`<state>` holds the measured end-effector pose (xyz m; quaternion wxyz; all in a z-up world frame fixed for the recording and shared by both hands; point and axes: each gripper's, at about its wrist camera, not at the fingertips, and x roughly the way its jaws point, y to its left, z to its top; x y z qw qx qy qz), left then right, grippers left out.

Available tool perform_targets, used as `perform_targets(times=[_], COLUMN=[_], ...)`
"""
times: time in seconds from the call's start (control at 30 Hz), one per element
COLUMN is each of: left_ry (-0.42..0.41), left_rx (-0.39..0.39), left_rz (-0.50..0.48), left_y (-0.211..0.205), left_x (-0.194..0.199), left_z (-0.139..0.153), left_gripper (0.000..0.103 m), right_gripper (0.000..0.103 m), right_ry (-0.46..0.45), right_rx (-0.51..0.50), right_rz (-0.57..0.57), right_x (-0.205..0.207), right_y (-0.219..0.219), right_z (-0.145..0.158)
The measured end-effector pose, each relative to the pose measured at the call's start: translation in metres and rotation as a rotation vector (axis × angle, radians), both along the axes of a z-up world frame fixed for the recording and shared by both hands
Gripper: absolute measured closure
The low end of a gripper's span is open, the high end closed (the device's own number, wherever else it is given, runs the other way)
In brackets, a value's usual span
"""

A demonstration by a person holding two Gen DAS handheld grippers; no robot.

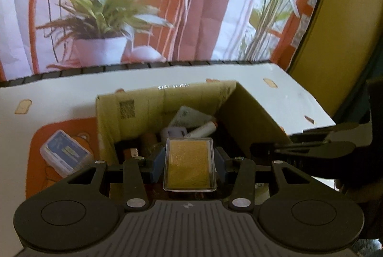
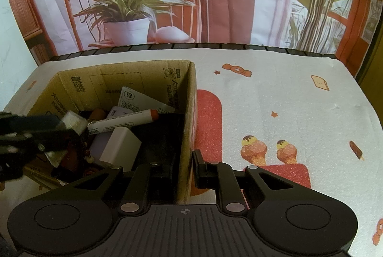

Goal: Organize rigid objects
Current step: 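Lower the yellow card case into the box and open the left tool, then move the left tool to the clear plastic card box on the bear mat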

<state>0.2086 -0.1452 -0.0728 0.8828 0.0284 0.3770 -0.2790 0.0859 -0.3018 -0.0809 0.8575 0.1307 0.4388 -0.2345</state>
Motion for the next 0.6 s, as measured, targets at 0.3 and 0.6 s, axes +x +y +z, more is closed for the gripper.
perform_targets(times=[0.3,0.6], left_ry=[0.045,0.005], left_rx=[-0.004,-0.048], left_rz=[-0.031,0.01], left_y=[-0.004,0.01], left_x=[0.003,0.004], left_z=[-0.008,0.007], left_gripper=[0.055,0.031], right_gripper=[0.088,0.088], right_ry=[0.0,-0.001], right_rx=[0.0,0.001], right_rz=[0.0,0.0], right_x=[0.0,0.0], right_y=[0.0,0.001], right_z=[-0.001,-0.001])
